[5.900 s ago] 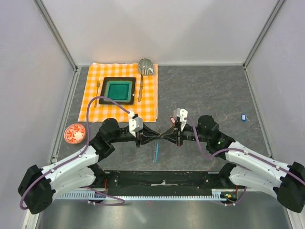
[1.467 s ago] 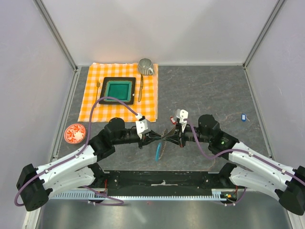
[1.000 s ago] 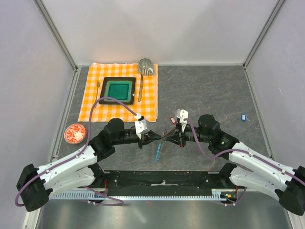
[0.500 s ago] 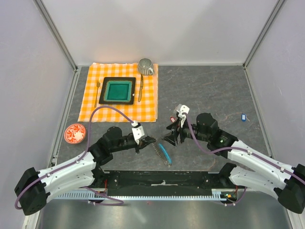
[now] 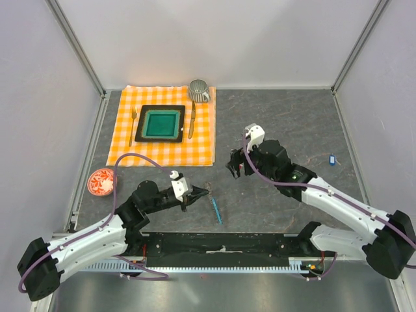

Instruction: Put the keys on the keyring

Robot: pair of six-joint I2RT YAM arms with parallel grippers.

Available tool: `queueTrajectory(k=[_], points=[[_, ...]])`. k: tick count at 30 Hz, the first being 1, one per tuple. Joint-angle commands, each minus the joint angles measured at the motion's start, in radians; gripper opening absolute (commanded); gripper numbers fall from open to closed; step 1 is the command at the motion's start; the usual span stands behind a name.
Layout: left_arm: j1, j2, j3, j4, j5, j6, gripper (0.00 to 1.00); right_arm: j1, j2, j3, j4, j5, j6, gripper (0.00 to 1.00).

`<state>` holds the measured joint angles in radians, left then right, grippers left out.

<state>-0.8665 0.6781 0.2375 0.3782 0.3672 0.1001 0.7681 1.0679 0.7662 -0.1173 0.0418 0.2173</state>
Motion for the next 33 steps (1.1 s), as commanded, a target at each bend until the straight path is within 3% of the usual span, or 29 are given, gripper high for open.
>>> queueTrajectory(k=[1,15,21,23,33], points=[[-0.006,0.003,0.017,0.067,-0.037,0.007,0.02,-0.078,0.072,0.062,-0.021,0.078,-0.024,0.90],[-0.006,0.011,0.037,0.011,-0.134,0.006,0.02,-0.207,0.510,0.131,0.154,-0.075,-0.154,0.61],[-0.006,0.026,0.043,0.007,-0.139,0.012,0.02,-0.207,0.586,0.148,0.218,-0.089,-0.188,0.52],[-0.006,0.031,0.049,-0.002,-0.137,0.013,0.02,-0.205,0.607,0.162,0.238,-0.091,-0.205,0.44],[-0.008,0.031,0.049,-0.010,-0.122,0.018,0.02,-0.205,0.682,0.217,0.199,-0.089,-0.237,0.37]])
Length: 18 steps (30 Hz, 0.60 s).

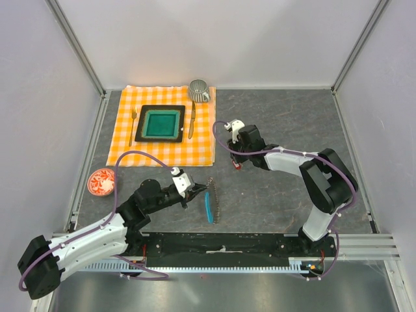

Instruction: Put the keys on the keyring

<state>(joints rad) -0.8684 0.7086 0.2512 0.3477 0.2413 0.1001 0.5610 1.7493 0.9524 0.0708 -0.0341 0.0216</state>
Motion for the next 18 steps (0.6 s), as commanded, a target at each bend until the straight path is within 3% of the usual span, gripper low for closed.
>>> queueTrajectory(k=[1,18], points=[[-0.004,0.003,0.040,0.019,0.004,0.018,0.02,0.000,-0.005,0.025,0.011,-0.010,-0.043,0.37],[-0.006,-0.003,0.045,0.010,0.012,0.018,0.02,0.000,-0.016,-0.040,0.050,-0.044,-0.061,0.30]])
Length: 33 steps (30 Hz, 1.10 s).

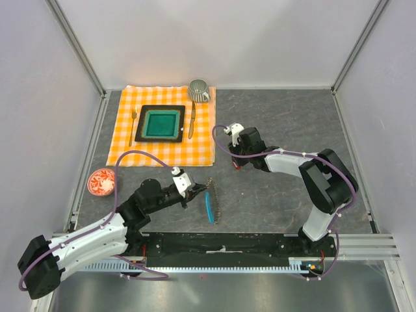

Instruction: Put the keys on the keyring

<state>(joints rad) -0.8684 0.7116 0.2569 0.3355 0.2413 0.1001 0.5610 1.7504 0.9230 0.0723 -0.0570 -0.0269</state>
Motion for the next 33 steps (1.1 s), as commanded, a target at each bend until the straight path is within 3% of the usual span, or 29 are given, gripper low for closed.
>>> queueTrajectory(k=[1,19,25,28,33], points=[[-0.006,-0.006,0.039,0.020,0.012,0.019,0.02,0.002,-0.014,-0.010,0.050,-0.021,-0.015,0.30],[-0.007,-0.015,0.039,0.016,0.013,0.018,0.02,0.002,0.035,-0.009,0.057,-0.033,-0.018,0.25],[-0.009,-0.021,0.038,0.014,0.015,0.019,0.02,0.004,0.043,-0.007,0.057,-0.023,-0.013,0.17],[-0.011,-0.023,0.039,0.013,0.013,0.020,0.02,0.002,0.035,-0.010,0.054,-0.026,-0.010,0.08],[-0.014,-0.029,0.038,0.013,0.015,0.019,0.02,0.002,-0.048,-0.029,0.055,-0.064,-0.005,0.00]])
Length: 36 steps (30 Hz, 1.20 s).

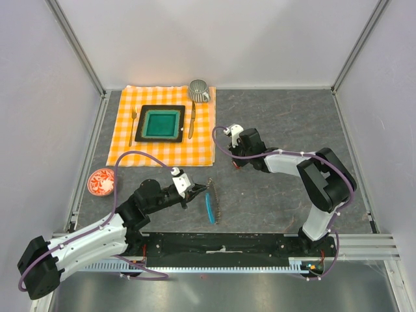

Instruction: Put the keys on the keyring

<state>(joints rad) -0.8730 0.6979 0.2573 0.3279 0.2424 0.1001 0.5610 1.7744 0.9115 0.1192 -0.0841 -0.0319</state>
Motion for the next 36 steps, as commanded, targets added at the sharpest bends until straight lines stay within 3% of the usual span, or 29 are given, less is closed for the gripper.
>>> queueTrajectory(k=[1,13,23,36], points=[[-0.008,-0.017,0.037,0.020,0.012,0.020,0.02,0.002,-0.087,-0.023,0.008,-0.042,0.003,0.00],[-0.015,-0.038,0.033,0.020,0.029,0.029,0.02,0.036,-0.430,-0.114,-0.104,-0.181,-0.026,0.00],[-0.026,-0.012,0.054,0.019,0.123,0.101,0.02,0.214,-0.759,-0.086,-0.358,-0.172,-0.148,0.00],[-0.038,0.078,0.207,-0.032,0.113,0.124,0.02,0.228,-0.879,0.043,-0.613,-0.171,-0.195,0.00]])
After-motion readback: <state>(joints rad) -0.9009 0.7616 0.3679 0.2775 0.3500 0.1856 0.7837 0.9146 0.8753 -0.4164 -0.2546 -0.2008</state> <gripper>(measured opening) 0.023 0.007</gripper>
